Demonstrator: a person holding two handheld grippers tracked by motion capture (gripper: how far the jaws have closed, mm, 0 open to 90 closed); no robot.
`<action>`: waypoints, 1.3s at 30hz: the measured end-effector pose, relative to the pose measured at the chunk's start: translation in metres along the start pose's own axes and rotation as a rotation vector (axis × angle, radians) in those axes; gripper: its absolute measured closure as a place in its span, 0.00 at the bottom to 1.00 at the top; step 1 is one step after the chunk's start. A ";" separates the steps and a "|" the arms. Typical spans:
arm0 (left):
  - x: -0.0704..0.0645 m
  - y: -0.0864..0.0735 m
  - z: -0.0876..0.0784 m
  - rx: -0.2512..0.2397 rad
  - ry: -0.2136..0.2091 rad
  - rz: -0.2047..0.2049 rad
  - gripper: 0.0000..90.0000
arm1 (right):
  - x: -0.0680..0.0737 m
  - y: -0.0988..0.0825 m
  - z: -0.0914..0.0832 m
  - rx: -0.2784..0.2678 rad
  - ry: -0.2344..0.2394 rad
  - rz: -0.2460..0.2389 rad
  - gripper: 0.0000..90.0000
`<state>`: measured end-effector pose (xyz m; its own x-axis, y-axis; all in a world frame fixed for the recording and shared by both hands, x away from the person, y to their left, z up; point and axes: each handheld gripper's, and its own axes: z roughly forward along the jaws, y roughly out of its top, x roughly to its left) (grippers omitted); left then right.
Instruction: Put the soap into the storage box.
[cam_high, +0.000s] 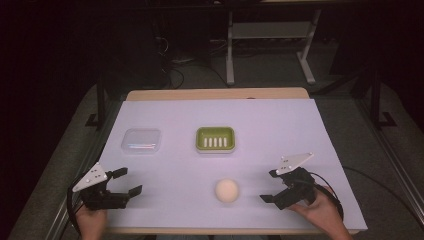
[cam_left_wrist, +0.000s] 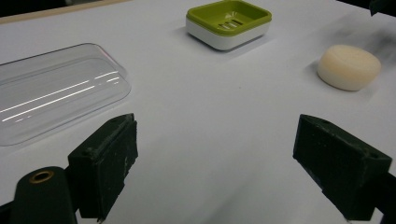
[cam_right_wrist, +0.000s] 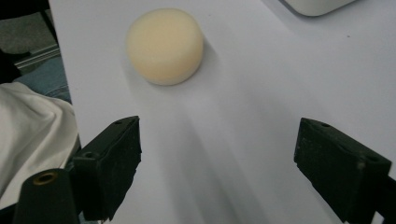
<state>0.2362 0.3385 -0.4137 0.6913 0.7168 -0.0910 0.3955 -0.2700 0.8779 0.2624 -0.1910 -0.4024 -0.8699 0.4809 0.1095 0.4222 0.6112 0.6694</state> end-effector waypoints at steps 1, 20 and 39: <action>0.000 0.000 0.000 -0.002 0.000 -0.002 0.15 | 0.001 0.002 0.001 0.002 0.005 -0.012 0.15; 0.002 0.000 -0.002 0.002 0.008 -0.004 0.15 | 0.006 0.032 0.023 0.027 0.055 -0.094 0.16; 0.002 -0.001 -0.002 0.001 0.007 -0.004 0.15 | 0.014 0.052 0.045 0.073 0.078 -0.149 0.16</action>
<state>0.2364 0.3415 -0.4137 0.6855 0.7222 -0.0916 0.3988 -0.2673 0.8772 0.2837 -0.1238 -0.3988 -0.9402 0.3330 0.0716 0.3019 0.7176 0.6276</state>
